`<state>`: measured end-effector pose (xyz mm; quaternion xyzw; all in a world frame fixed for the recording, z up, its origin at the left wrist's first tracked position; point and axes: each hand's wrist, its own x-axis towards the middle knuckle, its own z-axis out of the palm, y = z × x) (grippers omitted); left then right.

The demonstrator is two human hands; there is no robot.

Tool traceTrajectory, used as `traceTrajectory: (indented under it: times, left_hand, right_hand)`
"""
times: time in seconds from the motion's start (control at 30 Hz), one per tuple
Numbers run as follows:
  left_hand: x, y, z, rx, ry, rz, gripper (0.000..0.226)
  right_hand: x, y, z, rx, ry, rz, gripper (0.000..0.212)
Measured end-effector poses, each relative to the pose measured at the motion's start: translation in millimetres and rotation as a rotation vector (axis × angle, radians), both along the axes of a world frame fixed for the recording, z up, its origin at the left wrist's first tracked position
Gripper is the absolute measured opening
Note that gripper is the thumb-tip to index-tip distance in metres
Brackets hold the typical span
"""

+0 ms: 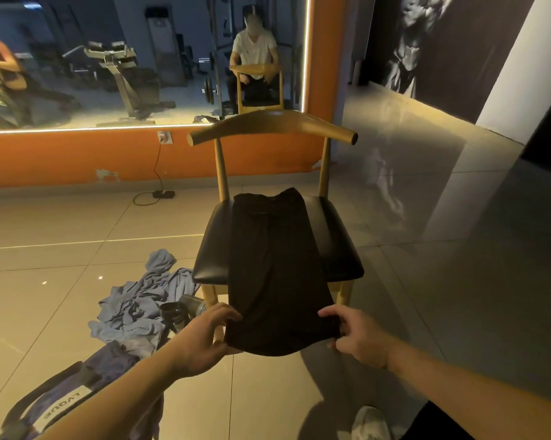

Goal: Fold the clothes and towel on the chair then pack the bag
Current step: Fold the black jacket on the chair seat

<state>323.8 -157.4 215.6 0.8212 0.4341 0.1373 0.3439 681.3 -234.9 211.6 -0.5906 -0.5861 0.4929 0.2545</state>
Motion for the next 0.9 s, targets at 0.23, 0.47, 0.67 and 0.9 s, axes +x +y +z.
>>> traceTrajectory:
  times: [0.23, 0.47, 0.67, 0.9]
  left_hand:
    - [4.1, 28.0, 10.6, 0.328, 0.121, -0.071, 0.046]
    - [30.4, 60.6, 44.6, 0.331, 0.037, 0.091, 0.016]
    - [60.1, 110.0, 67.7, -0.224, -0.338, 0.299, 0.017]
    - [83.9, 194.2, 51.8, -0.585, -0.652, 0.463, 0.019]
  right_hand:
    - [-0.1, 18.4, 28.8, 0.299, -0.199, -0.099, 0.039]
    - [11.9, 73.2, 45.9, 0.357, -0.252, -0.105, 0.010]
    - [7.7, 142.2, 73.9, 0.157, 0.044, -0.174, 0.029]
    - [20.0, 242.8, 55.3, -0.035, 0.347, -0.363, 0.034]
